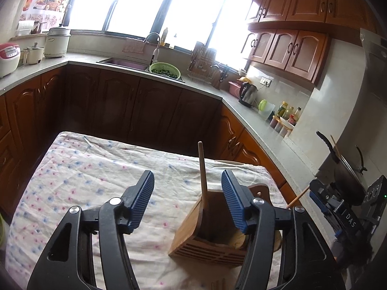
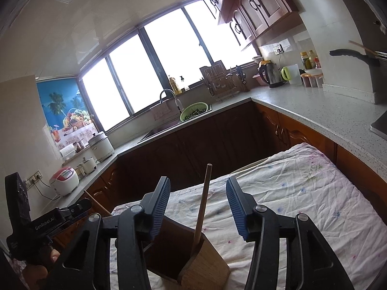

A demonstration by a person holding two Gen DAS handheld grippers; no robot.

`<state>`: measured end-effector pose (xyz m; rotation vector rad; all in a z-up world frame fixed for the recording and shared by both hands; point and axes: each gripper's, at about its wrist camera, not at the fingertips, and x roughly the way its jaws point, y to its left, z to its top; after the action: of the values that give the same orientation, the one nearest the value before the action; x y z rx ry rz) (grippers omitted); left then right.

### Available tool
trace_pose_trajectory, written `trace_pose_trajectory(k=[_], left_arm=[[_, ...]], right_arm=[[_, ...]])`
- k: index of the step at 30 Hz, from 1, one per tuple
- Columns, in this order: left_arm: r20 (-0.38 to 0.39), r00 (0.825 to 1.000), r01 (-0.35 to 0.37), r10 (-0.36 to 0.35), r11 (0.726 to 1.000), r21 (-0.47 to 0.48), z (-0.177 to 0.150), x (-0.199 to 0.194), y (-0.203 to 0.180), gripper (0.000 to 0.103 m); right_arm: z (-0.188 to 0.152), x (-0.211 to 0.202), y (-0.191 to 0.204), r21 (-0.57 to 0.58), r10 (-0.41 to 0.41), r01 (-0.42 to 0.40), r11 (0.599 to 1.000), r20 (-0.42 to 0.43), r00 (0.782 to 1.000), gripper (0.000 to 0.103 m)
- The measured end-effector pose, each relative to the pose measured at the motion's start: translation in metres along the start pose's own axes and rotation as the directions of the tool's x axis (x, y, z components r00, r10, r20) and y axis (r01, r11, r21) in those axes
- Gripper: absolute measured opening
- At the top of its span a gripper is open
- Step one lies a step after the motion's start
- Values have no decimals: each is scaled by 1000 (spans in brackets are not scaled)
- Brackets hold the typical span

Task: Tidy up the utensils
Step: 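Lower the chopsticks into the holder and open both tools, then move both tools back over the remaining utensils on the cloth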

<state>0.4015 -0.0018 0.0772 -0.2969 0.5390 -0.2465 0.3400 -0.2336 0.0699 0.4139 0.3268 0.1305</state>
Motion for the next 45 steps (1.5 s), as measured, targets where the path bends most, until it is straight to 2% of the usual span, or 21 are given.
trace_pose_trajectory(k=[2, 5, 7, 19, 26, 36, 45], left_arm=[[5, 1000, -27, 27, 1000, 5, -5, -10, 1, 86], [10, 998, -59, 59, 998, 6, -16, -26, 7, 91], [-4, 997, -79, 79, 997, 11, -25, -35, 10, 93], [-82, 991, -109, 110, 994, 9, -86, -90, 23, 94], [-121, 985, -118, 122, 992, 35, -121, -112, 22, 93], [-183, 973, -139, 142, 990, 30, -157, -127, 31, 93], [-216, 963, -154, 162, 987, 56, -173, -132, 30, 93]], right_arm=[[-1, -5, -1, 11, 5, -5, 1000, 0, 1000, 73], [-5, -20, -2, 21, 15, -15, 1000, 15, 1000, 84], [-10, -30, -2, 19, 16, -16, 1000, 20, 1000, 85], [-55, -85, -2, -1, 22, -22, 1000, -82, 996, 87], [-77, -117, -3, -9, 8, -9, 1000, -111, 994, 87], [-108, -143, -14, -11, -27, 26, 1000, -174, 984, 87], [-124, -150, -12, -41, -46, 38, 998, -213, 976, 87]])
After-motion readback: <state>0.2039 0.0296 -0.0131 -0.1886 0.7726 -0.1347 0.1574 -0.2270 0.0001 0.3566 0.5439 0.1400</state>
